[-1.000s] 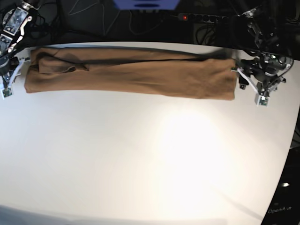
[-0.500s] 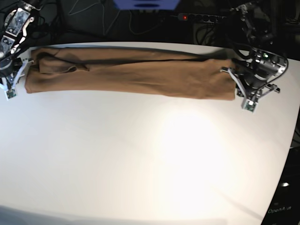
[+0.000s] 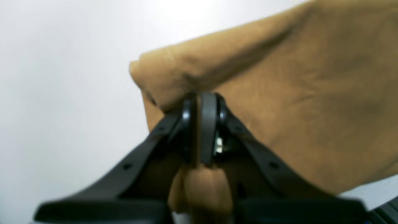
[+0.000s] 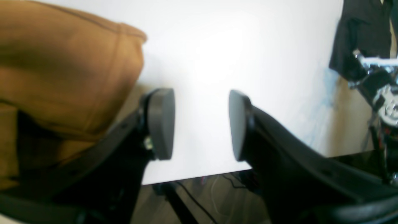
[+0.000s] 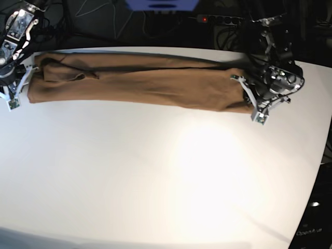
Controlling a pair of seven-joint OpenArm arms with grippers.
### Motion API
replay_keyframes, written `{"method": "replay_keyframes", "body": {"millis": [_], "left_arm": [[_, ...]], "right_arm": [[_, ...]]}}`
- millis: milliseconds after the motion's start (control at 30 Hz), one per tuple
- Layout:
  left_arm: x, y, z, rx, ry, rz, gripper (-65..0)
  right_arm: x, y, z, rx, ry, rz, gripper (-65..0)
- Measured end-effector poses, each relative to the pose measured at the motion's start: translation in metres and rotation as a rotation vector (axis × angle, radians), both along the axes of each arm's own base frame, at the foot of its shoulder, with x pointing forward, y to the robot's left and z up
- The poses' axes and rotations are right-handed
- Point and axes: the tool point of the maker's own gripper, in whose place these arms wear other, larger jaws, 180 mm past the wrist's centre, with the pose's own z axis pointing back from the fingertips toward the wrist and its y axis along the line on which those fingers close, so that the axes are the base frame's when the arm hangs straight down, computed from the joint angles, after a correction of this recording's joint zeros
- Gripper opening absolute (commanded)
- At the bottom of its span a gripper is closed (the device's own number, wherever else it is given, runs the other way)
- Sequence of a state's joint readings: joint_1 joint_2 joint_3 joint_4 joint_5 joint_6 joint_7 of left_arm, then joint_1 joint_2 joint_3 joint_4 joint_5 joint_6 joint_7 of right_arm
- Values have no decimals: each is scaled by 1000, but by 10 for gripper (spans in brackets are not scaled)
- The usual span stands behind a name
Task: Fold the T-shirt properly
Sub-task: 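Move the left gripper to the strip's hem end and pinch it, then move the right gripper to the strip's collar end and pinch it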
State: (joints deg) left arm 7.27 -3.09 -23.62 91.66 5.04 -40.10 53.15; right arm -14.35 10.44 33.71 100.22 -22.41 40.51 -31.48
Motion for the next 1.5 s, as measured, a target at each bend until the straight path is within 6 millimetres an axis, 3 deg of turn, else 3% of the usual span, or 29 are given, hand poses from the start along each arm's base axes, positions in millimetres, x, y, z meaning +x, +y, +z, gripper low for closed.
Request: {"method": "replay_keyframes", "body": {"millis": [167,333,533,633,800,1000,1200,1300,1400,1467,1500], "left_arm": [[20,1,-4,-62,-52,10,-615],[29,1,-6,-87,-61,13,-615],[30,1,-6,-94,-67,15,-615],[25,8,-7,-111,-83,52,-615],[10,14,-9,-152,-99,100,-615],[1,21,-11,-145,-103,92,-615],[-3,22,-13,-149,-105,95,-615],[-5,21,-13,-159,-106,101,-615],[-5,21,-13,-159,-106,100,-615],[-5,21,-13,-159,-105,100,-615],[-5,22,-13,-158,-106,102,-615]], "right_arm": [[2,-3,3,-9,-5,3,-390],[34,-15,31,-43,-87,-8,-389],[52,-25,48,-83,-42,-86,-389],[62,-15,37,-45,2,-96,-389],[55,5,8,84,63,-132,-389],[48,28,-6,221,144,-156,-387],[50,17,15,276,197,-211,-387],[67,25,26,358,126,-144,-373],[83,29,38,435,56,-98,-312],[83,27,34,528,12,-116,-310],[72,21,23,555,39,-156,-316]]}}
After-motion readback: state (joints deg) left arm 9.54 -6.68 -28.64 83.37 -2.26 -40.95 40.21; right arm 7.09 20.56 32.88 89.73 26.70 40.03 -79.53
